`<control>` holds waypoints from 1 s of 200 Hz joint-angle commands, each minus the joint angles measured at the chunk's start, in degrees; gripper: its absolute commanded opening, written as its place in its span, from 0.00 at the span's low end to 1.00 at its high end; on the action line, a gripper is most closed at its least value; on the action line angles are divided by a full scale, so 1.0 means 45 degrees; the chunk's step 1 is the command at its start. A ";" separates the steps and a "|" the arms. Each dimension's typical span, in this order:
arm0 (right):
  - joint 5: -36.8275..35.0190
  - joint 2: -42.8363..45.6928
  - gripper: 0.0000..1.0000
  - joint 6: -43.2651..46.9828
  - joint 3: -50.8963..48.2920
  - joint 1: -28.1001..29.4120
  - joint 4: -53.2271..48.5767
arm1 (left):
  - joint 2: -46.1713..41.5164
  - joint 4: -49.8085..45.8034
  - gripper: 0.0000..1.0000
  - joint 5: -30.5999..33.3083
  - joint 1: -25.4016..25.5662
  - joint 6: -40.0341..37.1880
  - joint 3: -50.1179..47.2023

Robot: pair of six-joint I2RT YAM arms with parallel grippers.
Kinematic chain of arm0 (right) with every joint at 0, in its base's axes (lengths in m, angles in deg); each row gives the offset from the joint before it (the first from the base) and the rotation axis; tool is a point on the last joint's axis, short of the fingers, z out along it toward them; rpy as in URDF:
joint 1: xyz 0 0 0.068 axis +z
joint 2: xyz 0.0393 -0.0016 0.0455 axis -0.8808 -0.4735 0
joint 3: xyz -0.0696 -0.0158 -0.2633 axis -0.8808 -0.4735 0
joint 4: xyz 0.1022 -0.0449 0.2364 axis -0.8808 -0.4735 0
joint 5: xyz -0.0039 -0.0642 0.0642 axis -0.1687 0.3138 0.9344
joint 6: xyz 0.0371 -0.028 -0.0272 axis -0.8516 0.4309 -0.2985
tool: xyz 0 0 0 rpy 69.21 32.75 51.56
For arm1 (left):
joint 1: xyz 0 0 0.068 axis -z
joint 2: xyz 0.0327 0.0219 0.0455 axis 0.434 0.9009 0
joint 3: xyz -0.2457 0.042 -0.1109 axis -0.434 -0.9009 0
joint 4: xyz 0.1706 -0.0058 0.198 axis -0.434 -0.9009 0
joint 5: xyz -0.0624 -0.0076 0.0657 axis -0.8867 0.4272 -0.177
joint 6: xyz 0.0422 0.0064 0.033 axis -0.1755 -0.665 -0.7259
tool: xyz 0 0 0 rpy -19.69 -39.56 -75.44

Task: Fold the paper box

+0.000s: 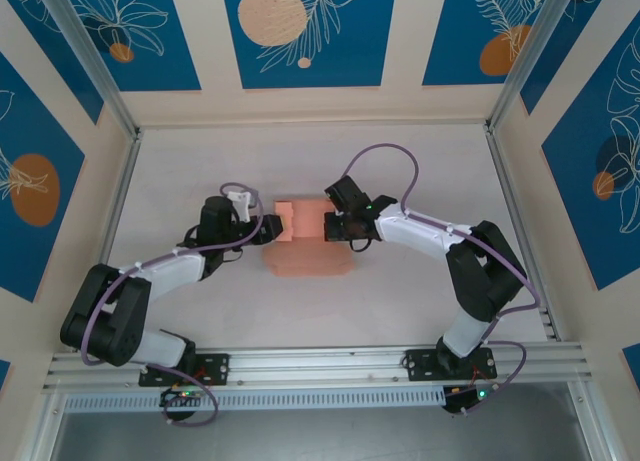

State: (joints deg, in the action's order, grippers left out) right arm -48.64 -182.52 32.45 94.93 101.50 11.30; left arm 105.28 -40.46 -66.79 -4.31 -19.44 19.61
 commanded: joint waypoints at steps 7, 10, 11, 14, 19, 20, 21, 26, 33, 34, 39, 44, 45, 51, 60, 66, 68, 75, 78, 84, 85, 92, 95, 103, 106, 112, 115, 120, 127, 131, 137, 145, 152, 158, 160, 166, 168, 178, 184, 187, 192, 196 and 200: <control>0.0097 -0.0043 0.05 -0.0248 0.0533 0.0436 -0.0123 | 0.0087 -0.1057 0.47 0.1015 0.0450 -0.0947 0.0481; 0.0087 -0.0058 0.05 -0.0257 0.0547 0.0469 -0.0132 | 0.0074 -0.1130 0.47 0.1090 0.0486 -0.1017 0.0483; 0.0072 -0.0060 0.05 -0.0267 0.0552 0.0484 -0.0132 | 0.0074 -0.1159 0.47 0.1118 0.0501 -0.1032 0.0482; 0.0067 -0.0062 0.05 -0.0286 0.0557 0.0521 -0.0118 | 0.0073 -0.1209 0.46 0.1215 0.0538 -0.1087 0.0505; 0.0031 -0.0062 0.05 -0.0330 0.0572 0.0582 -0.0151 | 0.0058 -0.1304 0.46 0.1376 0.0600 -0.1184 0.0516; 0.0025 -0.0062 0.05 -0.0323 0.0574 0.0589 -0.0152 | 0.0056 -0.1324 0.46 0.1407 0.0616 -0.1203 0.0527; 0.0012 -0.0053 0.05 -0.0320 0.0576 0.0602 -0.0152 | 0.0054 -0.1344 0.46 0.1442 0.0615 -0.1223 0.0533; -0.0046 -0.0057 0.05 -0.0335 0.0595 0.0666 -0.0188 | 0.0022 -0.1459 0.46 0.1652 0.0683 -0.1333 0.0549; -0.0154 -0.0061 0.05 -0.0373 0.0616 0.0726 -0.0239 | -0.0032 -0.1608 0.46 0.1956 0.0773 -0.1462 0.0549; -0.0156 -0.0062 0.05 -0.0374 0.0626 0.0749 -0.0254 | -0.0028 -0.1622 0.45 0.2000 0.0781 -0.1489 0.0544; -0.0240 -0.0056 0.05 -0.0392 0.0650 0.0804 -0.0297 | -0.0079 -0.1718 0.45 0.2207 0.0842 -0.1592 0.0557; -0.0332 -0.0062 0.05 -0.0410 0.0690 0.0847 -0.0350 | -0.0153 -0.1824 0.45 0.2420 0.0889 -0.1681 0.0568; -0.0332 -0.0062 0.05 -0.0410 0.0690 0.0847 -0.0350 | -0.0167 -0.1848 0.44 0.2466 0.0908 -0.1696 0.0563; -0.0426 -0.0062 0.05 -0.0424 0.0708 0.0920 -0.0385 | -0.0243 -0.1954 0.42 0.2712 0.0975 -0.1861 0.0573; -0.0543 -0.0062 0.05 -0.0434 0.0745 0.0994 -0.0398 | -0.0367 -0.2094 0.40 0.3059 0.1093 -0.2063 0.0588; -0.0586 -0.0062 0.05 -0.0434 0.0751 0.1052 -0.0415 | -0.0419 -0.2189 0.39 0.3309 0.1172 -0.2178 0.0592; -0.0606 -0.0053 0.05 -0.0434 0.0767 0.1071 -0.0423 | -0.0431 -0.2210 0.38 0.3381 0.1202 -0.2209 0.0591; -0.0661 -0.0068 0.05 -0.0468 0.0790 0.1148 -0.0426 | -0.0493 -0.2227 0.36 0.3596 0.1279 -0.2350 0.0562; -0.0665 -0.0090 0.05 -0.0468 0.0809 0.1168 -0.0426 | -0.0503 -0.2211 0.36 0.3662 0.1310 -0.2387 0.0549; -0.0650 -0.0109 0.05 -0.0488 0.0847 0.1225 -0.0440 | -0.0550 -0.2185 0.33 0.3850 0.1334 -0.2412 0.0521; -0.0658 -0.0115 0.05 -0.0490 0.0859 0.1243 -0.0443 | -0.0551 -0.2175 0.33 0.3885 0.1335 -0.2413 0.0511; -0.0665 -0.0149 0.05 -0.0544 0.0875 0.1310 -0.0427 | -0.0550 -0.2119 0.30 0.4055 0.1404 -0.2431 0.0471; -0.0655 -0.0159 0.05 -0.0560 0.0892 0.1335 -0.0426 | -0.0537 -0.2093 0.29 0.4119 0.1408 -0.2443 0.0457; -0.0648 -0.0205 0.05 -0.0620 0.0937 0.1445 -0.0426 | -0.0498 -0.2086 0.28 0.4317 0.1470 -0.2436 0.0438; -0.0653 -0.0219 0.05 -0.0643 0.0942 0.1496 -0.0433 | -0.0480 -0.2101 0.28 0.4413 0.1482 -0.2434 0.0441; -0.0650 -0.0273 0.05 -0.0701 0.0984 0.1574 -0.0445 | -0.0421 -0.2136 0.27 0.4567 0.1530 -0.2436 0.0426; -0.0661 -0.0304 0.05 -0.0731 0.1004 0.1617 -0.0450 | -0.0409 -0.2153 0.27 0.4654 0.1558 -0.2449 0.0439; -0.0649 -0.0343 0.05 -0.0780 0.1036 0.1692 -0.0474 | -0.0386 -0.2179 0.26 0.4776 0.1593 -0.2454 0.0441; -0.0689 -0.0395 0.05 -0.0869 0.1078 0.1792 -0.0521 | -0.0351 -0.2255 0.25 0.5033 0.1647 -0.2437 0.0436; -0.0701 -0.0423 0.05 -0.0907 0.1109 0.1851 -0.0522 | -0.0333 -0.2294 0.24 0.5179 0.1700 -0.2438 0.0452; -0.0718 -0.0474 0.05 -0.0956 0.1129 0.1930 -0.0572 | -0.0331 -0.2373 0.24 0.5370 0.1753 -0.2458 0.0458; -0.0790 -0.0527 0.05 -0.1085 0.1202 0.2039 -0.0670 | -0.0350 -0.2498 0.23 0.5684 0.1814 -0.2456 0.0476; -0.0839 -0.0565 0.05 -0.1190 0.1246 0.2142 -0.0736 | -0.0383 -0.2651 0.22 0.6052 0.1897 -0.2446 0.0483; -0.0888 -0.0592 0.05 -0.1300 0.1277 0.2223 -0.0791 | -0.0403 -0.2755 0.22 0.6317 0.1960 -0.2454 0.0512; -0.0892 -0.0605 0.05 -0.1324 0.1289 0.2248 -0.0815 | -0.0413 -0.2805 0.22 0.6428 0.1985 -0.2458 0.0508; -0.0970 -0.0643 0.05 -0.1430 0.1314 0.2337 -0.0861 | -0.0478 -0.2935 0.20 0.6757 0.2039 -0.2427 0.0532; -0.0990 -0.0647 0.05 -0.1459 0.1318 0.2359 -0.0896 | -0.0490 -0.2977 0.20 0.6860 0.2059 -0.2418 0.0537; -0.1135 -0.0687 0.05 -0.1683 0.1372 0.2477 -0.0995 | -0.0562 -0.3146 0.18 0.7276 0.2140 -0.2414 0.0548; -0.1215 -0.0712 0.05 -0.1810 0.1378 0.2534 -0.1026 | -0.0589 -0.3309 0.18 0.7604 0.2170 -0.2398 0.0594; -0.1256 -0.0722 0.05 -0.1878 0.1378 0.2550 -0.1016 | -0.0623 -0.3406 0.17 0.7773 0.2190 -0.2378 0.0612; -0.1295 -0.0725 0.05 -0.1967 0.1378 0.2607 -0.1014 | -0.0640 -0.3529 0.15 0.7982 0.2244 -0.2369 0.0635; -0.1314 -0.0726 0.05 -0.2054 0.1373 0.2626 -0.1012 | -0.0649 -0.3566 0.15 0.8132 0.2254 -0.2366 0.0668; -0.1356 -0.0724 0.05 -0.2117 0.1377 0.2674 -0.1015 | -0.0657 -0.3615 0.14 0.8258 0.2270 -0.2371 0.0667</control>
State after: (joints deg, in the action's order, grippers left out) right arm -55.64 -185.47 25.67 99.04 111.47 6.14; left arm 103.71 -55.17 -35.25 4.43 -29.49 20.51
